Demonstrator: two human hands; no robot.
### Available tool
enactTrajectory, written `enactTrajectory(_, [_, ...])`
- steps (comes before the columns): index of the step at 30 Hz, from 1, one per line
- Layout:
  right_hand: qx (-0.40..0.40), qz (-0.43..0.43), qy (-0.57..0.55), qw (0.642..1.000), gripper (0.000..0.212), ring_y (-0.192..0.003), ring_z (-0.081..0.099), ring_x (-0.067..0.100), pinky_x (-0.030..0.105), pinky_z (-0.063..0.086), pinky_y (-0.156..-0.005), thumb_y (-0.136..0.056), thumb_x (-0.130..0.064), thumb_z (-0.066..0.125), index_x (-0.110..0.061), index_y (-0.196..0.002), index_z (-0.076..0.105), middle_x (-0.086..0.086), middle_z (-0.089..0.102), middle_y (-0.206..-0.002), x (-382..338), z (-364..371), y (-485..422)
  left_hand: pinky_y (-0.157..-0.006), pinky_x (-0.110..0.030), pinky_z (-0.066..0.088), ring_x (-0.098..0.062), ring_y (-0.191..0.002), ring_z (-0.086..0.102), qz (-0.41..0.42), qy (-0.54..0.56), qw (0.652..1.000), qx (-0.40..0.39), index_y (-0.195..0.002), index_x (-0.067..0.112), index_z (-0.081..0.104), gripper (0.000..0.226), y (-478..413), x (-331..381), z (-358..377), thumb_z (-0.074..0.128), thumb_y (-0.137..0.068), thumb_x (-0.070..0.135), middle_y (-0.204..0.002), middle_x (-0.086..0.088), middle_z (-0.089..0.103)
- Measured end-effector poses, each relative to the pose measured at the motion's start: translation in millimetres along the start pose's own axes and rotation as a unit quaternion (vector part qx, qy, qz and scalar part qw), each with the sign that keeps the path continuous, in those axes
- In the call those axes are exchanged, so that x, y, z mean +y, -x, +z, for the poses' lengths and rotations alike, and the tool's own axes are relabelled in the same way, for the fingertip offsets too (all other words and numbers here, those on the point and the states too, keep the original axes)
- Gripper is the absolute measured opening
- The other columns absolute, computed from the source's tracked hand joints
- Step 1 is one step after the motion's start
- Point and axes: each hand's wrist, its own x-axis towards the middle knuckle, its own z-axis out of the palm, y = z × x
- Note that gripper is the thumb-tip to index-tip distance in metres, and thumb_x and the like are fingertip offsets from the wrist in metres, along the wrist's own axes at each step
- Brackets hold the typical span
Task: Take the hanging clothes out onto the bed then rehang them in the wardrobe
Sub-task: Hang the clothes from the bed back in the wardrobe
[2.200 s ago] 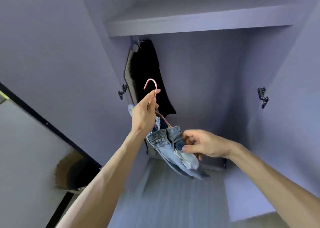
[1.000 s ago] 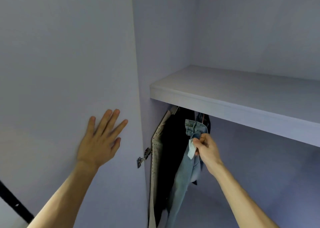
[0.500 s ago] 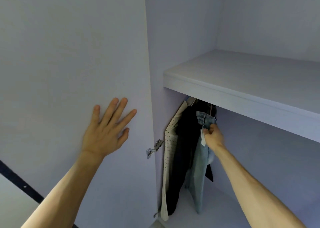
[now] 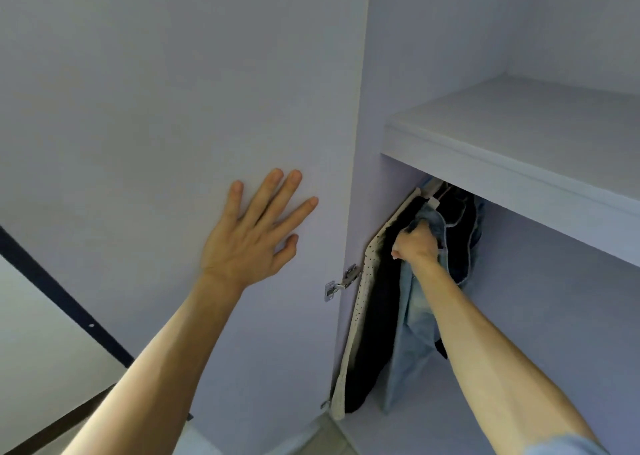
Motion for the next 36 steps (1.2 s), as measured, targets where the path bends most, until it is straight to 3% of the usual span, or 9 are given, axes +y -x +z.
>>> enactTrajectory(3, [-0.036,-0.006,0.005,0.999,0.081,-0.095,0.067,0.03,0.039,0.055,-0.087,-0.078,0.002,0.056,-0.005,-0.151,0.022,0.02,0.07,-0.105,-13.8,8.4,-6.2,-0.121,-0.056,0.006,-0.026,-0.149,0.027,0.004,-0.005,1.0,-0.008,-0.157,0.033,0.025,0.067,1.5,-1.5,2.6,0.042,-0.095,0.052,-0.164,-0.005,0.025])
enactTrajectory(7, [-0.026,-0.043,-0.023,0.998,0.06,-0.117,0.058,0.037,0.049,0.053,-0.096,-0.094,-0.03,0.05,-0.008,-0.146,0.03,0.022,0.055,-0.135,3.0,10.7,-7.3,-0.12,-0.056,0.007,-0.026,-0.148,0.029,0.002,-0.007,1.0,-0.013,-0.157,0.034,0.027,0.066,0.9,-1.4,2.2,0.043,-0.095,0.051,-0.163,-0.005,0.027])
enactTrajectory(11, [-0.042,-0.096,0.008,0.994,0.073,-0.143,0.032,0.032,0.04,0.032,-0.115,-0.099,-0.04,0.053,-0.009,-0.156,0.02,0.015,0.027,-0.159,16.5,-2.1,25.2,-0.121,-0.056,0.006,-0.026,-0.151,0.024,-0.005,0.003,0.999,-0.031,-0.157,0.033,0.025,0.066,-0.5,0.6,-4.4,0.043,-0.096,0.05,-0.164,-0.005,0.023])
enactTrajectory(14, [-0.083,-0.145,0.013,0.986,0.053,-0.137,0.042,0.027,0.029,0.033,-0.104,-0.1,-0.028,0.052,-0.019,-0.15,0.036,0.007,0.043,-0.149,20.9,-13.6,65.4,-0.122,-0.055,0.005,-0.026,-0.153,0.018,-0.019,0.029,0.998,-0.059,-0.158,0.032,0.022,0.066,-3.0,4.3,-15.1,0.043,-0.097,0.045,-0.166,-0.006,0.018])
enactTrajectory(19, [-0.157,-0.212,0.051,0.963,0.04,-0.107,0.051,0.001,0.005,0.038,-0.078,-0.101,-0.03,0.052,-0.032,-0.14,0.052,-0.005,0.057,-0.135,21.0,-27.2,151.5,-0.123,-0.051,-0.004,-0.025,-0.155,0.004,-0.05,0.11,0.979,-0.165,-0.159,0.028,0.021,0.075,20.7,15.4,-45.3,0.05,-0.089,0.028,-0.168,-0.004,0.004])
enactTrajectory(21, [-0.181,-0.248,0.047,0.951,0.036,-0.113,0.05,-0.002,0.008,0.038,-0.087,-0.101,-0.027,0.053,-0.032,-0.135,0.057,-0.012,0.057,-0.133,23.3,-26.3,189.1,-0.123,-0.053,-0.005,-0.024,-0.155,0.001,-0.059,0.14,0.96,-0.235,-0.157,0.028,0.028,0.075,54.3,22.5,-63.4,0.054,-0.087,0.027,-0.168,-0.004,0.003])
enactTrajectory(25, [-0.231,-0.325,0.071,0.914,0.03,-0.122,0.045,-0.01,0.014,0.035,-0.104,-0.099,-0.028,0.057,-0.034,-0.127,0.063,-0.028,0.053,-0.128,33.2,-6.0,261.2,-0.119,-0.059,0.017,-0.026,-0.151,0.023,-0.205,0.261,0.863,-0.382,-0.148,0.034,0.043,0.069,152.5,44.1,-120.8,0.063,-0.082,0.031,-0.162,-0.005,0.029])
enactTrajectory(30, [-0.342,-0.367,0.087,0.861,0.027,-0.121,0.05,-0.012,0.022,0.04,-0.109,-0.094,-0.029,0.063,-0.042,-0.118,0.068,-0.029,0.059,-0.128,51.0,54.1,354.3,-0.122,-0.047,0.015,-0.019,-0.153,0.014,-0.411,0.291,0.645,-0.575,-0.154,0.04,0.025,0.062,309.7,36.2,-240.7,0.044,-0.096,0.041,-0.164,0.004,0.022])
enactTrajectory(36, [-0.461,-0.498,0.177,0.713,0.032,-0.13,0.044,-0.002,0.016,0.028,-0.109,-0.094,-0.03,0.063,-0.037,-0.126,0.065,-0.02,0.055,-0.136,74.8,138.5,489.2,-0.11,-0.043,0.033,-0.02,-0.141,0.039,-0.571,0.163,0.488,-0.64,-0.146,0.035,0.044,0.065,456.3,20.0,-424.4,0.035,-0.083,0.045,-0.152,0.005,0.045])
